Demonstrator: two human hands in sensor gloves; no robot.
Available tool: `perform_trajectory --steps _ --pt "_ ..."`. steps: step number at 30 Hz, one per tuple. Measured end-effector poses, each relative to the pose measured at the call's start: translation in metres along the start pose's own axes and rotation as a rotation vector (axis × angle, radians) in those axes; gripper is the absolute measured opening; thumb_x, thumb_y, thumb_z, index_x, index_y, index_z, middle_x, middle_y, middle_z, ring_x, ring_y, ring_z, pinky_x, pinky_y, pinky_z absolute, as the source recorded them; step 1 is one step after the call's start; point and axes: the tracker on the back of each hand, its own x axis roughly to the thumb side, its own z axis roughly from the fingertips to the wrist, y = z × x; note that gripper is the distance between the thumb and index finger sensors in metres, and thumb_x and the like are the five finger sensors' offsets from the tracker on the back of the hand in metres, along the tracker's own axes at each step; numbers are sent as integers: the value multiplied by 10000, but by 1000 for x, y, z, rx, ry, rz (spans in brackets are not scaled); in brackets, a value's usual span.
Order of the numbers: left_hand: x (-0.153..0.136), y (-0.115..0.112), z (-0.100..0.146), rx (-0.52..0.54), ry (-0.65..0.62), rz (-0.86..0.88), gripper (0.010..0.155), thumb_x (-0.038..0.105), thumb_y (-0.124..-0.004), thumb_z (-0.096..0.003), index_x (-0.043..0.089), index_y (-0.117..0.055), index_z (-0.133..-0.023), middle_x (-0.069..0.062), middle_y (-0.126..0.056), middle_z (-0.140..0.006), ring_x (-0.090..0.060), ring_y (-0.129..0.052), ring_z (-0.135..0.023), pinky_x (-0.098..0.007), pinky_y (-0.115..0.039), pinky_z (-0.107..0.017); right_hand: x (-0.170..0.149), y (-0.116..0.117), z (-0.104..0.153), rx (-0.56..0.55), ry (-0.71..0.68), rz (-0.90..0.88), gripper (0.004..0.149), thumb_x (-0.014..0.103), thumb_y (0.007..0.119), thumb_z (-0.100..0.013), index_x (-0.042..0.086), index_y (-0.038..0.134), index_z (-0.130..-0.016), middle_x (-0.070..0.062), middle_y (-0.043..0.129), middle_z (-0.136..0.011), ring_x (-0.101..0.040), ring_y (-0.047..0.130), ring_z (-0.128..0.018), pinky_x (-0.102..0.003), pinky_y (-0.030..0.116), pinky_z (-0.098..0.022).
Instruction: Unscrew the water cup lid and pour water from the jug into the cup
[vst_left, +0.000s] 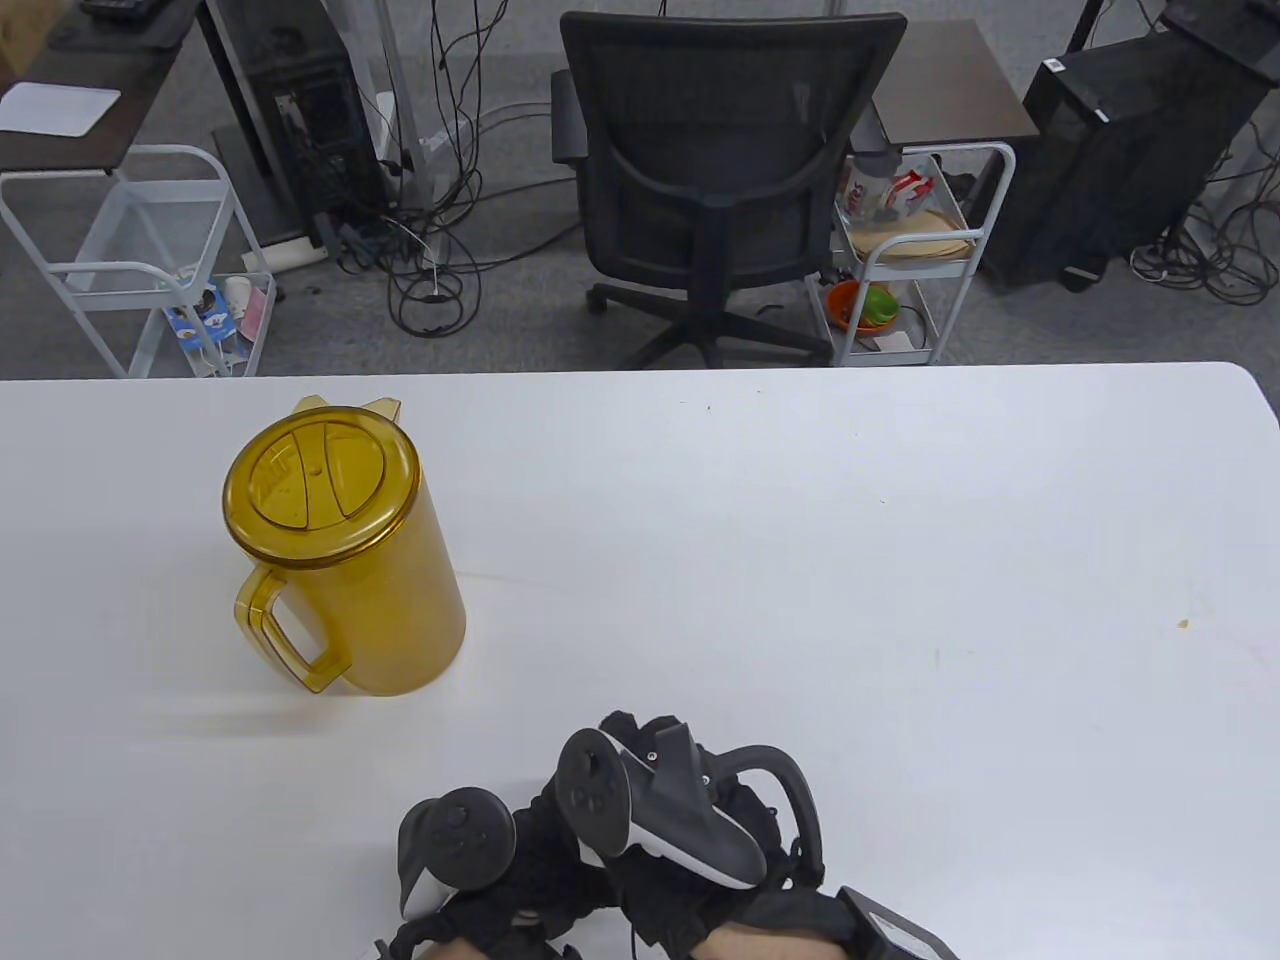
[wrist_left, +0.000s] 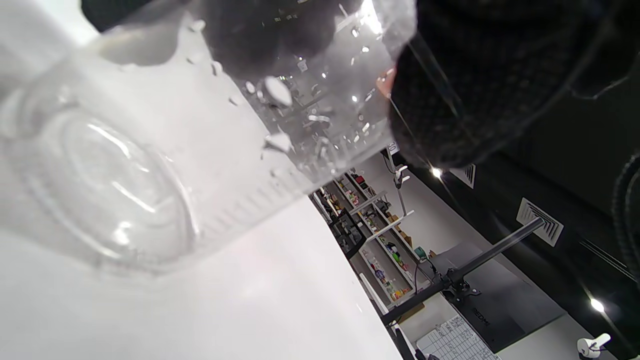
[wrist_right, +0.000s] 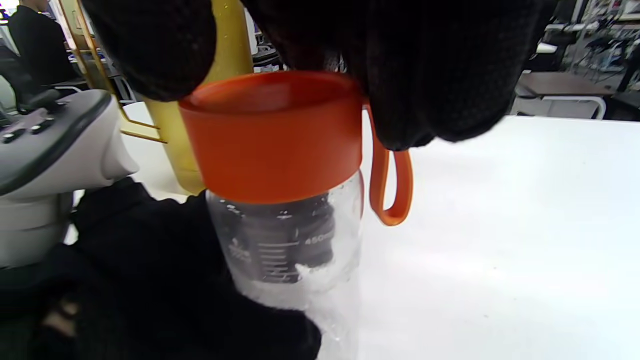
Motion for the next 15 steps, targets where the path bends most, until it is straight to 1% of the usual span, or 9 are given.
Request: perform_trajectory --steps 1,4,6,8,9,11,12,13,15 --pt "0 0 0 1 0 1 1121 498 -1032 -275 127 -343 -1078 -106 -574 -1094 -409 -749 -992 -677 -668 -659 0 1 0 17 -5 -13 833 613 771 -487 76 596 -1100 -299 663 -1040 -407 959 -708 -416 913 -461" --pt "0 0 0 2 2 -1 1120 499 -1032 -275 127 -345 -1078 -105 -574 -1095 -411 -751 -990 -677 -669 -659 3 2 0 12 -16 2 812 571 800 -495 79 584 -1104 -305 635 -1053 -418 935 -731 -427 897 -489" --pt "0 0 0 3 2 -3 1119 500 -1031 -275 126 -346 -1077 -106 -573 -1095 -411 -751 -990 -673 -672 -659 3 1 -2 55 -15 -9 807 555 802 -509 80 556 -1114 -311 597 -1069 -430 911 -752 -435 880 -518" --pt "0 0 1 2 5 -4 1120 501 -1030 -277 127 -342 -1078 -103 -572 -1096 -409 -748 -991 -672 -670 -661 2 0 -3 84 -29 -26 797 528 819 -514 92 544 -1122 -311 560 -1087 -452 880 -784 -457 860 -546" --pt "0 0 0 1 5 -3 1119 501 -1030 -277 129 -343 -1078 -104 -572 -1096 -408 -748 -992 -670 -673 -662 2 -1 -4 116 -52 -34 790 506 825 -519 104 528 -1130 -307 529 -1104 -471 850 -813 -479 838 -571" --pt "0 0 0 0 5 -1 1120 501 -1030 -277 129 -342 -1078 -103 -572 -1096 -407 -747 -993 -672 -670 -663 2 -3 -5 178 -99 -37 768 444 834 -532 158 479 -1150 -273 435 -1157 -511 745 -905 -534 764 -632" --pt "0 0 0 -1 6 0 1121 501 -1031 -276 129 -342 -1078 -103 -570 -1097 -410 -747 -992 -671 -670 -664 3 -3 -5 222 -152 -40 753 389 843 -541 182 460 -1155 -246 381 -1186 -545 665 -958 -573 712 -665" --pt "0 0 0 -1 6 0 1120 500 -1031 -276 129 -342 -1079 -102 -572 -1096 -409 -747 -992 -672 -669 -664 3 -4 -5 247 -172 -30 741 337 848 -545 220 446 -1156 -198 337 -1213 -561 590 -1009 -599 676 -688" --pt "0 0 0 -1 7 -1 1121 500 -1031 -276 130 -343 -1078 -103 -573 -1096 -408 -748 -992 -671 -670 -663 6 -3 -4 275 -250 1 726 225 852 -533 271 467 -1147 -102 311 -1246 -556 468 -1088 -647 587 -733"
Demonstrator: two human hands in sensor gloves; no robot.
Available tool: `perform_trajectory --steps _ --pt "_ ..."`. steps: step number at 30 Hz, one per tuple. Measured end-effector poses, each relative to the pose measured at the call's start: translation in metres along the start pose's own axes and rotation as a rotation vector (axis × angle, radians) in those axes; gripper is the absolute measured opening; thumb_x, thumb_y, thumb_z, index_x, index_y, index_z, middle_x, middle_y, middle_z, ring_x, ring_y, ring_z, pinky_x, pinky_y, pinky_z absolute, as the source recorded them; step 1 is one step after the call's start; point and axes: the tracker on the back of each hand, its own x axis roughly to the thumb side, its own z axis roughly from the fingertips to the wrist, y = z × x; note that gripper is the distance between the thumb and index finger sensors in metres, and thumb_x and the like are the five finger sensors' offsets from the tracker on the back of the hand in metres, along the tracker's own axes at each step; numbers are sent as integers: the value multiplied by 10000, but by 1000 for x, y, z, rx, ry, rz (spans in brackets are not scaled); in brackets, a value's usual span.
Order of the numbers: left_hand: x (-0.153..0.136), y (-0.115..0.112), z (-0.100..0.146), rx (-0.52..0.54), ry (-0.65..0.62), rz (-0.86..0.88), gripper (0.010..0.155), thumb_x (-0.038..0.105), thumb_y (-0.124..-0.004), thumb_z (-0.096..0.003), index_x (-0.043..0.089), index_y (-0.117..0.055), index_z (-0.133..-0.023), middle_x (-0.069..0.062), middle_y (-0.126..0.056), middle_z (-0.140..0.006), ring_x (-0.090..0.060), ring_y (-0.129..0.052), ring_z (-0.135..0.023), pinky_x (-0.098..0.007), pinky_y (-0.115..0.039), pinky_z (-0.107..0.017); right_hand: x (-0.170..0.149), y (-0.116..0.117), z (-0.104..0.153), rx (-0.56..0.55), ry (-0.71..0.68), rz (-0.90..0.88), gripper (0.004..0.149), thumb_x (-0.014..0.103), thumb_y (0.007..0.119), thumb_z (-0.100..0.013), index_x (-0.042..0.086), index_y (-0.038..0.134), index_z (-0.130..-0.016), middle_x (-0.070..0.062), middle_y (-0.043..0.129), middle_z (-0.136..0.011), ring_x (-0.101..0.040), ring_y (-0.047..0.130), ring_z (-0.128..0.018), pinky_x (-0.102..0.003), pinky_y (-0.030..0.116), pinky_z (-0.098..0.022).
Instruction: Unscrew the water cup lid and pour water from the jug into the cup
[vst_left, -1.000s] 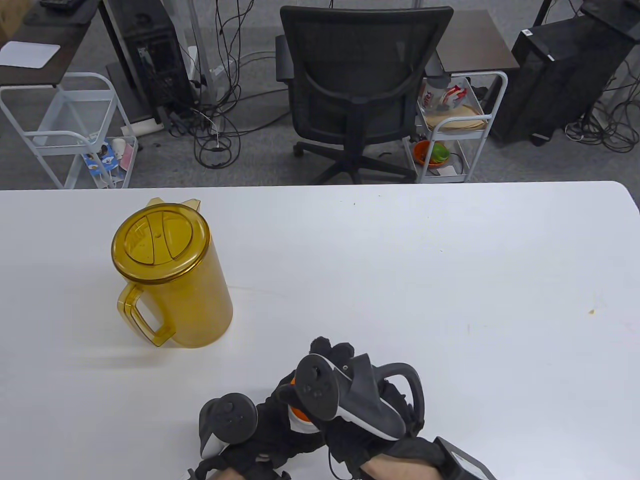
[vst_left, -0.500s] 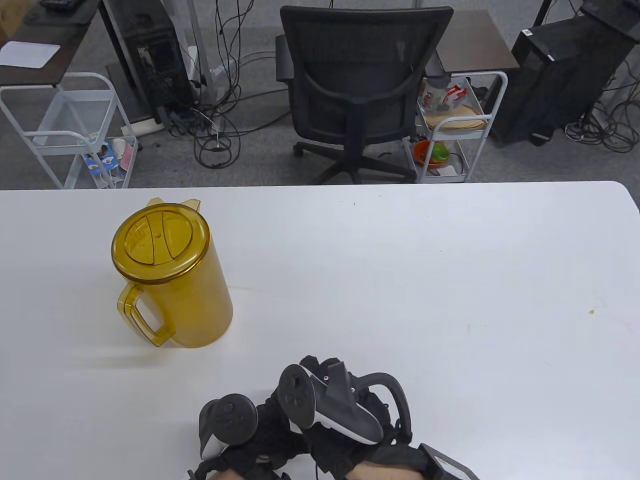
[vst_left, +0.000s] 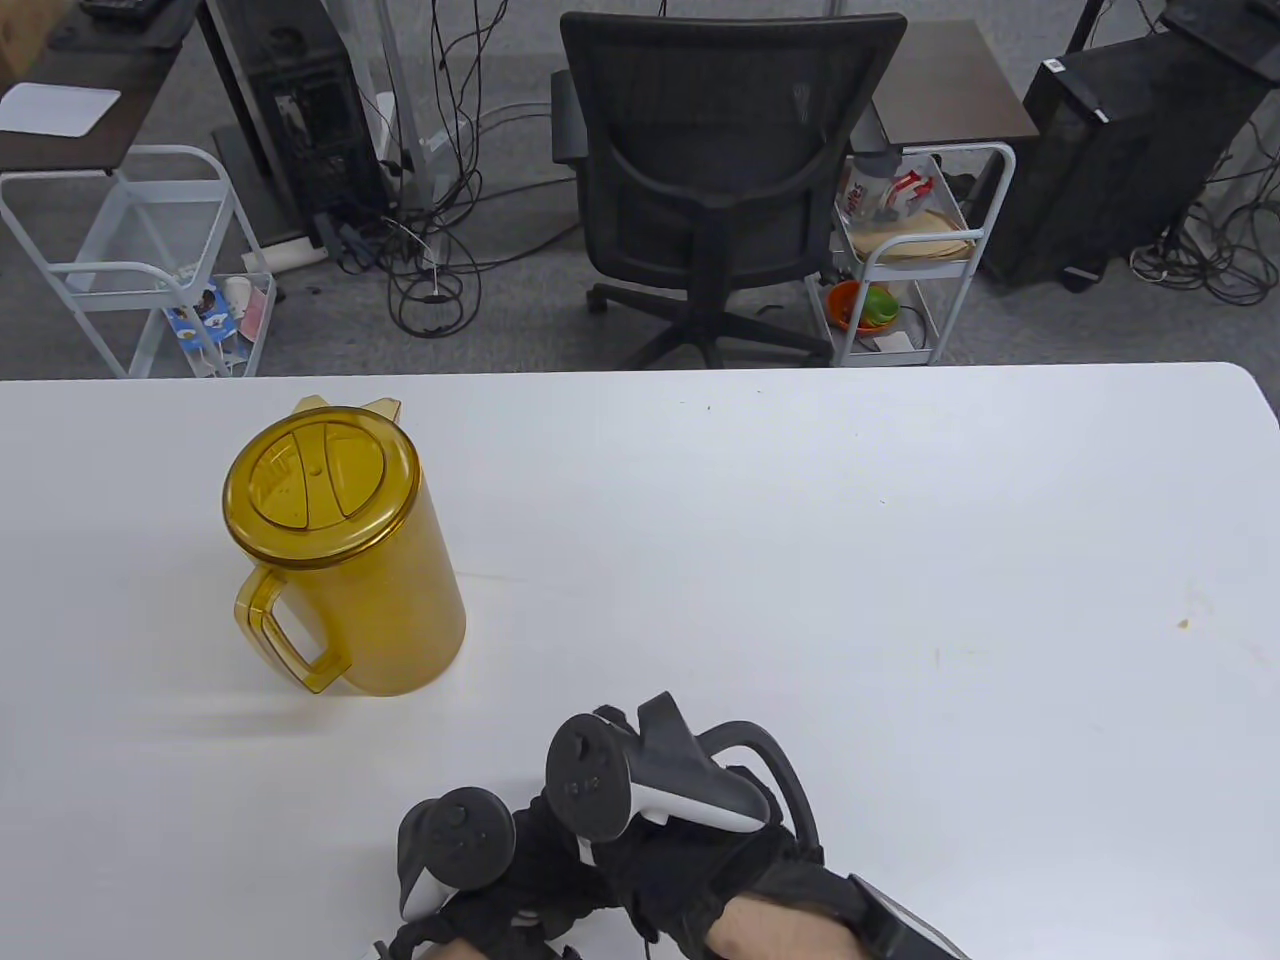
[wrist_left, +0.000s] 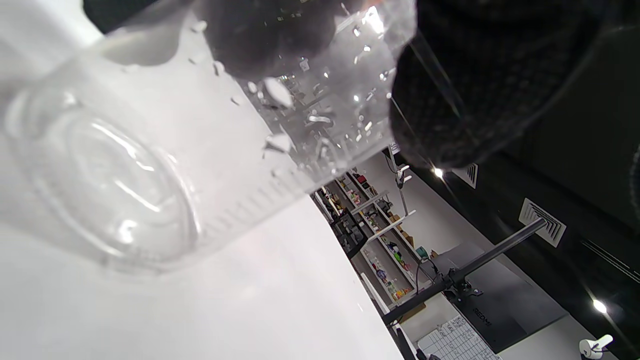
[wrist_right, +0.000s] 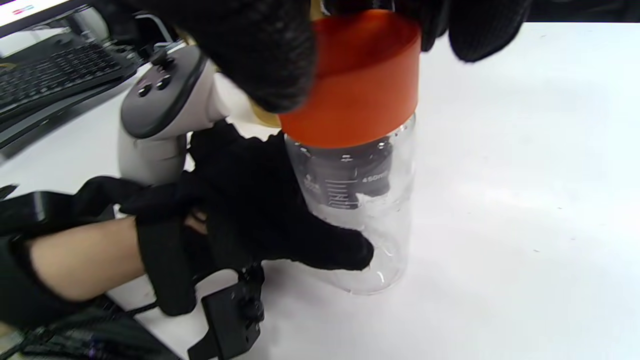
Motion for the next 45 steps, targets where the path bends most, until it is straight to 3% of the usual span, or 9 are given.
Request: perform_trajectory --steps 8,16,19,21,24,28,31,35,45 --pt "0 0 0 1 2 1 1121 501 -1032 -274 128 -347 -1079 -102 -577 -1096 -402 -747 -996 -672 -668 -665 -3 -2 1 -8 -144 116 708 120 881 -487 353 579 -1084 6 356 -1249 -466 426 -1151 -676 501 -770" --pt "0 0 0 -2 5 1 1120 502 -1030 -276 128 -344 -1079 -98 -573 -1098 -400 -740 -1000 -681 -647 -672 -7 -12 15 -39 -155 40 837 222 888 -506 287 364 -1155 -90 249 -1248 -493 386 -1136 -682 474 -770" --pt "0 0 0 -1 6 -1 1123 503 -1029 -275 126 -342 -1079 -100 -572 -1098 -401 -739 -999 -682 -643 -674 -7 -18 23 -98 -18 1 930 435 884 -506 217 269 -1170 -163 271 -1234 -510 533 -1078 -623 563 -756" --pt "0 0 0 0 6 -3 1122 503 -1029 -275 126 -342 -1078 -100 -571 -1098 -401 -739 -998 -685 -638 -674 -9 -17 25 -123 131 9 945 626 707 -517 100 255 -1159 -267 356 -1182 -511 627 -1021 -579 635 -730" --pt "0 -1 0 3 7 -13 1122 506 -1023 -278 118 -334 -1074 -103 -564 -1098 -400 -733 -1000 -685 -635 -677 -6 -12 21 -218 287 37 1056 718 673 -446 -28 368 -1128 -352 512 -1100 -529 785 -893 -548 739 -655" --pt "0 -1 0 -2 10 -16 1124 509 -1021 -281 118 -326 -1074 -102 -557 -1099 -396 -727 -1004 -688 -627 -683 4 -5 5 -231 449 127 1108 795 612 -381 -69 553 -1073 -360 692 -993 -502 936 -737 -508 852 -532" --pt "1 -2 0 -4 14 -23 1125 514 -1018 -284 121 -321 -1075 -96 -553 -1102 -390 -724 -1008 -683 -628 -686 9 -3 -8 -209 519 181 1119 793 624 -378 -98 582 -1053 -374 755 -932 -478 999 -655 -483 900 -458" --pt "1 -2 0 -2 14 -25 1127 514 -1017 -284 115 -318 -1073 -101 -551 -1100 -393 -725 -1005 -680 -632 -685 6 0 -17 -133 486 53 1023 730 709 -435 -112 643 -1011 -375 832 -842 -390 1086 -481 -388 964 -285" --pt "1 -3 -1 -7 12 -27 1126 518 -1017 -283 116 -321 -1072 -102 -555 -1099 -393 -730 -1001 -663 -646 -686 6 -4 -16 -30 364 37 938 589 893 -470 57 492 -1130 -343 661 -1025 -417 985 -670 -402 919 -439"
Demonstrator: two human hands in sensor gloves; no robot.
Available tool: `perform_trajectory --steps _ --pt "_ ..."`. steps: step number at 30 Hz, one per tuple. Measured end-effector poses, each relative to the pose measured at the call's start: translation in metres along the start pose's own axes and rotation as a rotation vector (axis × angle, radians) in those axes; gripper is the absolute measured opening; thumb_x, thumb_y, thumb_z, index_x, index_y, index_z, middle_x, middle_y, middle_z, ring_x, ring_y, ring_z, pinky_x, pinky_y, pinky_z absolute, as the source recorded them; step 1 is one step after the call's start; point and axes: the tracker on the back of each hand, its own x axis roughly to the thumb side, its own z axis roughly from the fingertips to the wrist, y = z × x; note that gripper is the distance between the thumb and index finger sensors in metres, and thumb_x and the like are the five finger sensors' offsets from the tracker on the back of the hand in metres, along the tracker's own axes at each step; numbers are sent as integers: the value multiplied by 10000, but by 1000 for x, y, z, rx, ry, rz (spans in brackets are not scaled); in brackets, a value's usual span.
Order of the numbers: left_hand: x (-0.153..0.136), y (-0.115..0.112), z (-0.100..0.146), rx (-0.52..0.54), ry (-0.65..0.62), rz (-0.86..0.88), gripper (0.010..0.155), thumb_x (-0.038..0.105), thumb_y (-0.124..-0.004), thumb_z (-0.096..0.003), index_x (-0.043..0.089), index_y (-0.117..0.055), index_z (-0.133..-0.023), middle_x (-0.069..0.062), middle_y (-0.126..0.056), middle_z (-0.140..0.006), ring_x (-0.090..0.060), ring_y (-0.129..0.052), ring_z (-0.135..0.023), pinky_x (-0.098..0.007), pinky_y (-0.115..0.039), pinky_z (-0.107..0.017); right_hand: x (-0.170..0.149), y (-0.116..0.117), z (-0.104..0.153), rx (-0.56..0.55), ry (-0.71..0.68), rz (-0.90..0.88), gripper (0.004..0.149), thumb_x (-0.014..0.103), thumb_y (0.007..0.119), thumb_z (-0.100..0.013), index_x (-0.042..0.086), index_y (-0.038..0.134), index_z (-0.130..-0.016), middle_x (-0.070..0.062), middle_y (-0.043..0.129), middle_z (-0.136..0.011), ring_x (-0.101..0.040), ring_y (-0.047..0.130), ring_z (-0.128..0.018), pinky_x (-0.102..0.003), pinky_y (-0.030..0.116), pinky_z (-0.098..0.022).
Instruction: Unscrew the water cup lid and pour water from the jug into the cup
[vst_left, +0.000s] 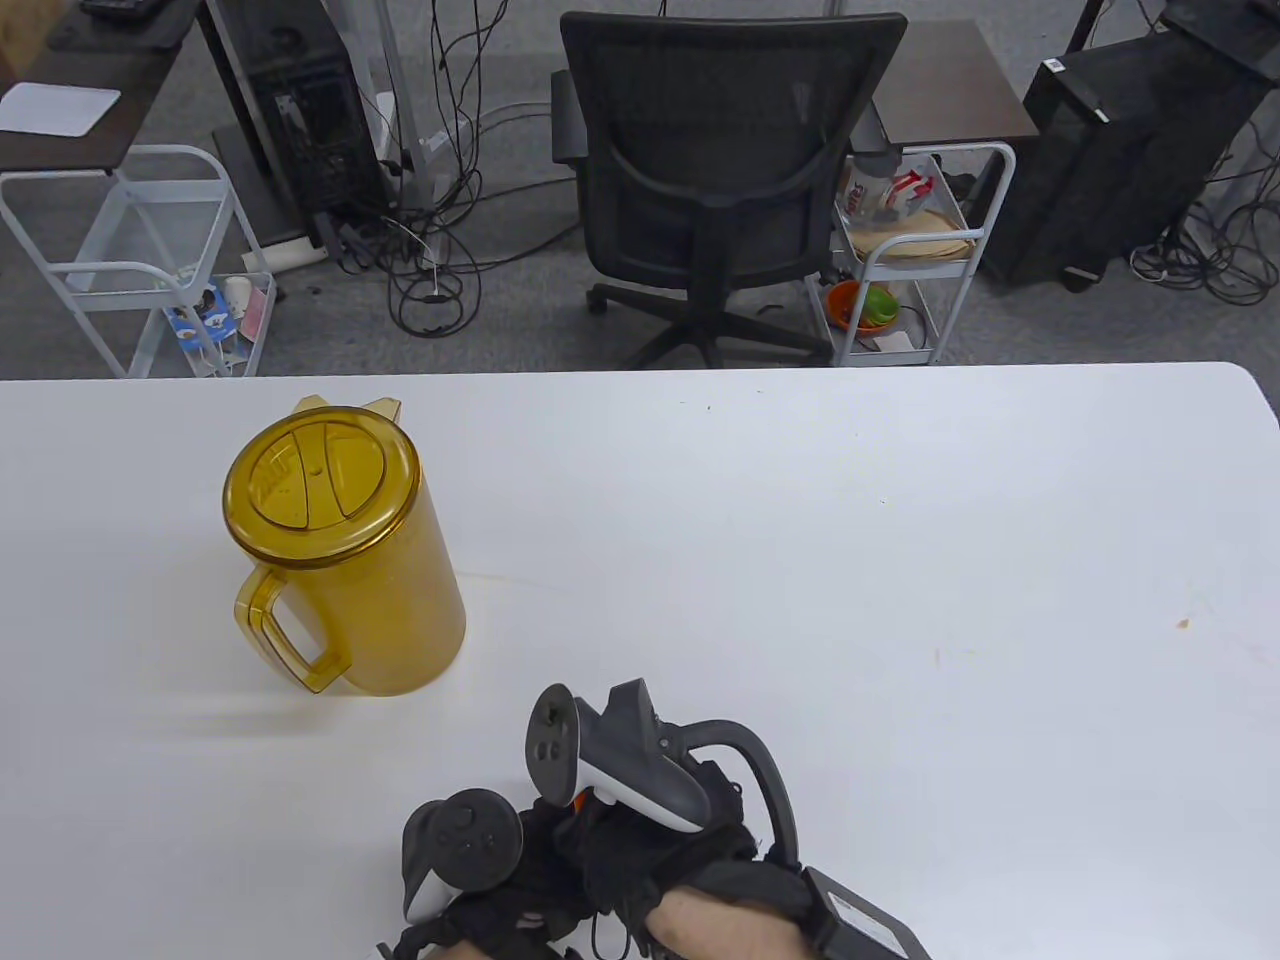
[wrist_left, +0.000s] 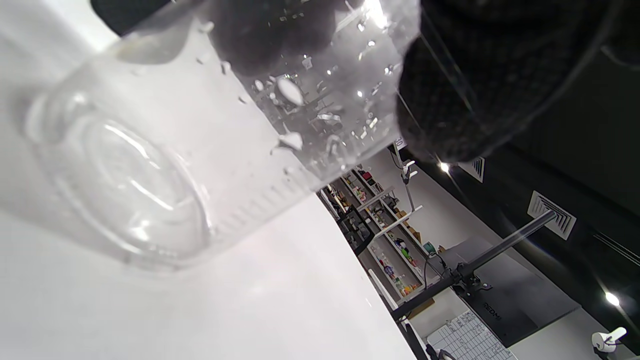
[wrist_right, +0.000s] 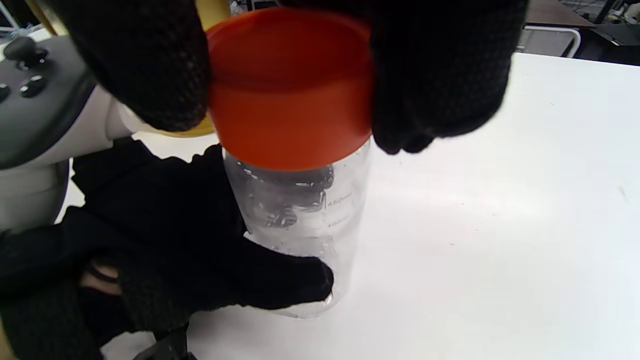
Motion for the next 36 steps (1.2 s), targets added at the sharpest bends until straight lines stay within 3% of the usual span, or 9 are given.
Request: perform_trajectory --steps 6,11,22,27,30,36 --pt "0 0 0 -6 -2 -1 1127 518 -1018 -280 120 -323 -1073 -99 -556 -1100 -389 -729 -1003 -660 -647 -687 0 -3 -1 69 -68 47 862 503 938 -480 270 422 -1130 -241 487 -1144 -473 808 -864 -478 799 -590" --pt "0 0 -1 -12 -2 7 1126 515 -1019 -280 119 -325 -1073 -100 -557 -1100 -392 -728 -1002 -663 -645 -686 5 -8 6 13 -105 104 843 441 988 -463 343 460 -1113 -181 475 -1176 -488 759 -910 -495 772 -618" --pt "-1 0 -1 -15 2 8 1127 520 -1020 -274 129 -332 -1076 -93 -563 -1102 -388 -732 -1003 -670 -623 -694 -7 -22 23 11 -144 -6 866 461 985 -456 278 459 -1118 -215 501 -1148 -483 797 -883 -494 793 -599" --pt "0 1 -1 -21 6 8 1126 525 -1018 -274 138 -331 -1078 -84 -564 -1107 -391 -736 -999 -627 -633 -707 -25 -30 35 -60 -238 -135 879 489 944 -473 211 410 -1113 -239 498 -1127 -476 802 -888 -510 792 -614" --pt "0 1 -1 -20 8 5 1125 528 -1016 -274 140 -332 -1078 -83 -564 -1108 -394 -738 -997 -623 -632 -705 -45 -34 47 -183 -322 -276 828 514 902 -487 201 425 -1088 -233 503 -1123 -488 758 -917 -540 765 -628" --pt "-1 1 -1 -23 10 3 1127 529 -1014 -274 142 -327 -1079 -80 -561 -1109 -393 -734 -1000 -627 -625 -705 -117 0 46 -370 -383 -529 785 501 908 -496 270 454 -1093 -240 476 -1131 -528 739 -900 -504 799 -623"
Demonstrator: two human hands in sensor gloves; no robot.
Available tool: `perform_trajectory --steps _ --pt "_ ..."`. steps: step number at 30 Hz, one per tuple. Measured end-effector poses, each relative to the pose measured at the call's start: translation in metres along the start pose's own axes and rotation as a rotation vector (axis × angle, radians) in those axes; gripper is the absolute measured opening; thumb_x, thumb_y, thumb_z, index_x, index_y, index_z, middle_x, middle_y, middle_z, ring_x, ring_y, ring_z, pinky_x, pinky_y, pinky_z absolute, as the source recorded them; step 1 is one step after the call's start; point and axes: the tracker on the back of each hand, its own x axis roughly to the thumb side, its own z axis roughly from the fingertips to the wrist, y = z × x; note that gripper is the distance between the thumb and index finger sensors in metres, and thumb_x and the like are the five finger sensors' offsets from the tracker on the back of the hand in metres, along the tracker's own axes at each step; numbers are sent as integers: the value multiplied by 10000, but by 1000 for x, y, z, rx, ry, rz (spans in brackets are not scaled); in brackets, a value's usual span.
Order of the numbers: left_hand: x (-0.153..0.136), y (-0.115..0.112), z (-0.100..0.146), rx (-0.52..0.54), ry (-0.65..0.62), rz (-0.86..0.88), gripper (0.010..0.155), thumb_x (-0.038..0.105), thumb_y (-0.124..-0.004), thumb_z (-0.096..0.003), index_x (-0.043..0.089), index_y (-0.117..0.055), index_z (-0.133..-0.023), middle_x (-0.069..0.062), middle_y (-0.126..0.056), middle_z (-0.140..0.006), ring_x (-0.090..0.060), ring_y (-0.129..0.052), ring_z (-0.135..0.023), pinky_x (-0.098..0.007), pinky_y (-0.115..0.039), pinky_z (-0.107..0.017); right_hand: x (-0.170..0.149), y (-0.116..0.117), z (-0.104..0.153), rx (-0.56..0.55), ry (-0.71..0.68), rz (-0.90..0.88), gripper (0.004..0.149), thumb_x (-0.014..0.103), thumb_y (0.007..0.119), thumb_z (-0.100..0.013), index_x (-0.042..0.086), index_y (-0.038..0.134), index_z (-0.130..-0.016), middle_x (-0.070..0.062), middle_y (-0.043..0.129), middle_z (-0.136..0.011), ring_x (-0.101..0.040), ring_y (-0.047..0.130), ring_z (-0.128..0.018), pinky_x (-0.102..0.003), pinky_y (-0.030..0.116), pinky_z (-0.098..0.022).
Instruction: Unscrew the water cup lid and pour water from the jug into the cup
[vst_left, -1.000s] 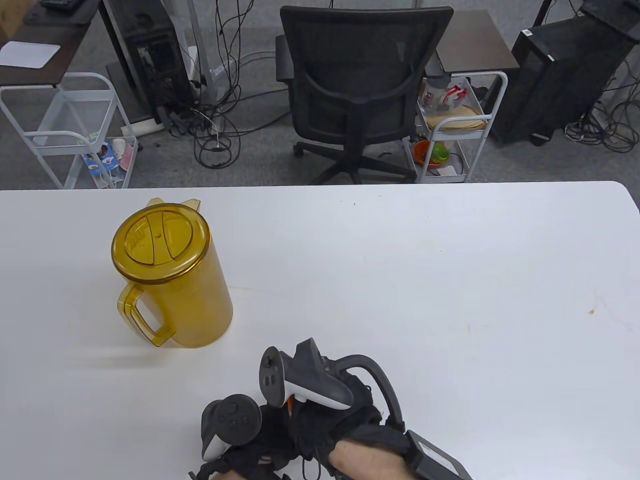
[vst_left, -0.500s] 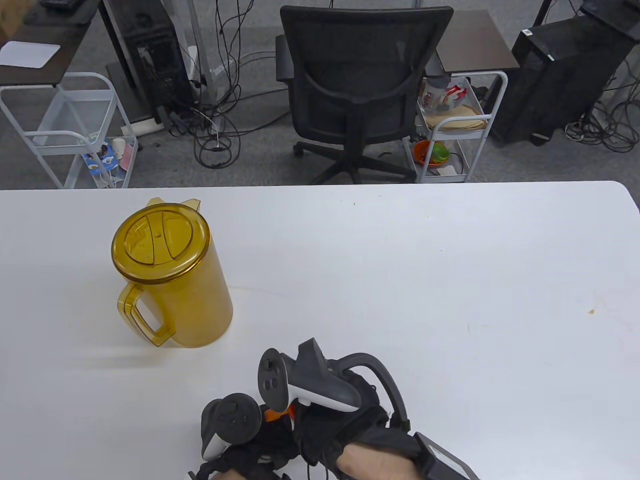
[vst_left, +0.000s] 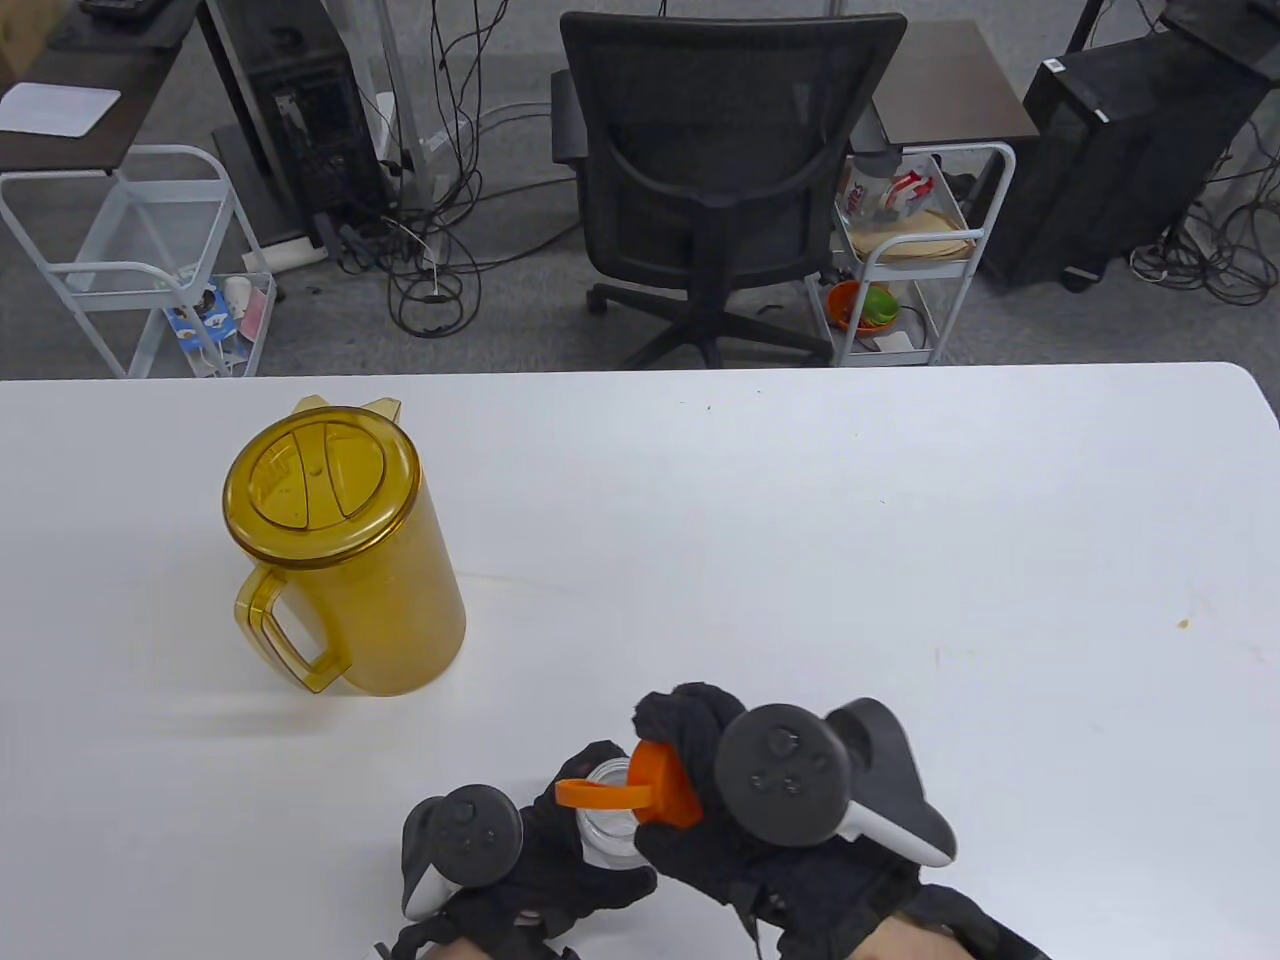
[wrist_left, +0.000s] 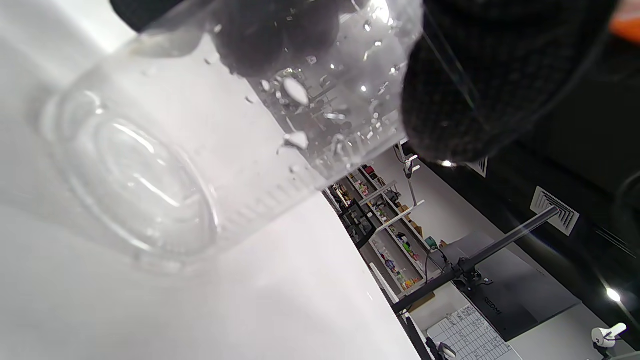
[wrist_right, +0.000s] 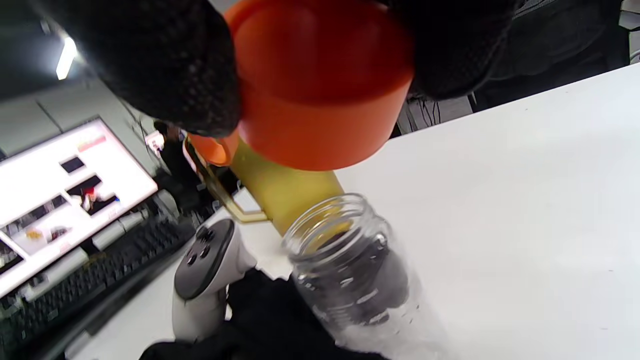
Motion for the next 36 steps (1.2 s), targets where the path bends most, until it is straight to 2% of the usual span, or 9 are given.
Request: perform_trajectory --steps 3,7,10,14,18,25,36 --pt "0 0 0 -3 -2 2 1125 526 -1013 -277 147 -324 -1081 -81 -558 -1111 -398 -733 -1000 -638 -627 -700 -47 -2 11 -99 19 -168 724 479 883 -525 374 475 -1113 -250 403 -1144 -554 690 -922 -530 784 -637" --pt "0 0 0 -5 -2 6 1124 525 -1015 -277 152 -325 -1082 -80 -558 -1112 -401 -732 -1001 -655 -636 -689 -114 7 15 -147 105 -404 659 455 879 -533 367 549 -1096 -254 361 -1143 -567 651 -928 -546 763 -642" --pt "0 0 0 -5 2 4 1124 529 -1012 -279 153 -323 -1084 -79 -558 -1112 -402 -733 -1002 -659 -640 -684 -145 20 15 -132 132 -476 611 394 884 -546 390 579 -1075 -245 306 -1155 -592 581 -958 -591 710 -671" --pt "0 0 1 -4 16 -11 1124 546 -1006 -280 174 -320 -1089 -71 -561 -1116 -408 -739 -997 -657 -647 -680 -175 41 11 -80 91 -508 521 330 871 -565 416 651 -1029 -201 233 -1184 -616 484 -976 -638 644 -685" --pt "0 0 1 -7 18 -9 1123 548 -1005 -280 176 -320 -1089 -70 -560 -1117 -412 -737 -997 -656 -644 -683 -186 54 8 -77 93 -477 489 296 862 -566 415 678 -1003 -188 213 -1190 -624 440 -993 -659 615 -695" --pt "0 0 1 -7 22 -11 1124 551 -1003 -280 177 -320 -1090 -71 -561 -1117 -414 -737 -996 -655 -646 -680 -197 72 3 -87 105 -529 447 281 798 -585 403 675 -996 -194 172 -1186 -642 389 -998 -671 582 -706" --pt "0 0 1 -14 24 -8 1125 551 -1003 -280 174 -318 -1089 -72 -558 -1117 -414 -731 -999 -653 -642 -683 -194 81 5 -95 126 -470 439 278 784 -567 389 673 -977 -212 209 -1188 -656 374 -1023 -702 516 -729"
